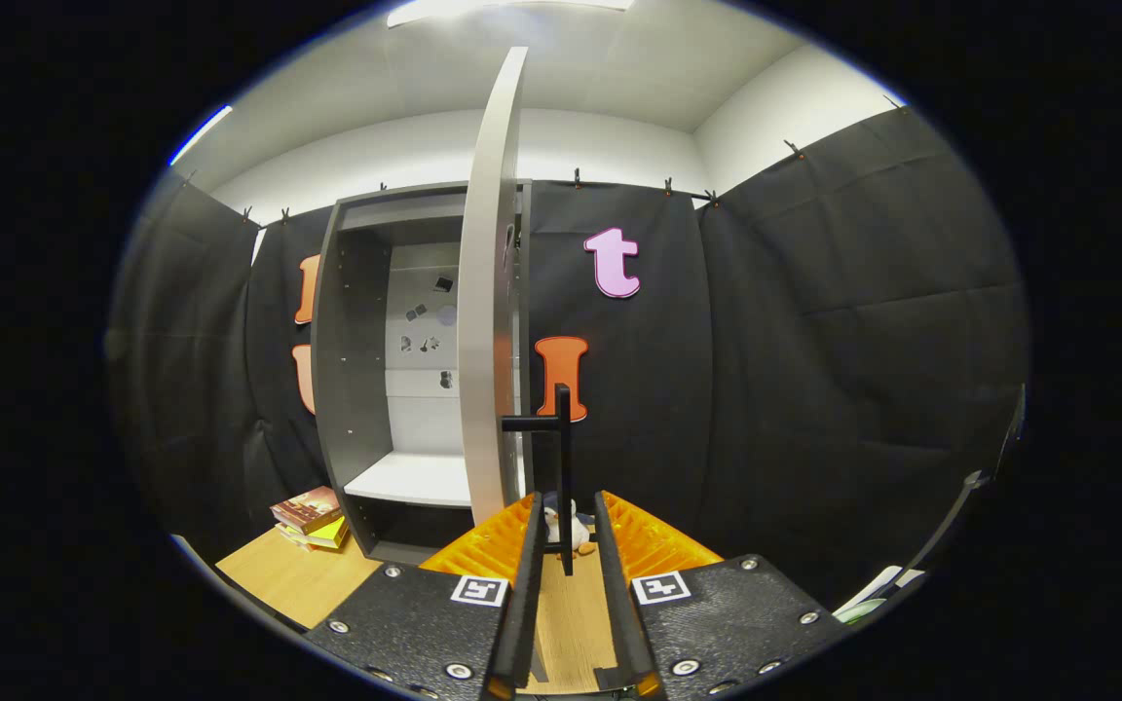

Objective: Open the shoe cabinet door, grab the shoes and put them into the shoe cabinet, then close the shoe cabinet door.

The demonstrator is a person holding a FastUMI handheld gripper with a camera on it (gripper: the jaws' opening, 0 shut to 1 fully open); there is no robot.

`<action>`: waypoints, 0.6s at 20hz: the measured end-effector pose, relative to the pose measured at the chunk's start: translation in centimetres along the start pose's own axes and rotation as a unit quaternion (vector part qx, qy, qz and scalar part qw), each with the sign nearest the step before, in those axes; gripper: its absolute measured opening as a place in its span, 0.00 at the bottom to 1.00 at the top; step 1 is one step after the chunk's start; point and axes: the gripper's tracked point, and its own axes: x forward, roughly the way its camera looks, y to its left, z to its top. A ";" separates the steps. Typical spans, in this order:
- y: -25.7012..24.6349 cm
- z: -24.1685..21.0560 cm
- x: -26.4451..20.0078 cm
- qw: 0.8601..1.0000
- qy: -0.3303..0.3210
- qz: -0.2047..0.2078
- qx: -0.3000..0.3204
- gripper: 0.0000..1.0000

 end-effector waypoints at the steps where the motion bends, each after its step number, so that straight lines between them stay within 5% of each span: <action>1: 0.2 0.0 -0.2 1.000 -0.001 -0.002 0.000 0.35; 12: 4.9 0.0 -4.0 1.000 0.009 -0.006 -0.014 0.86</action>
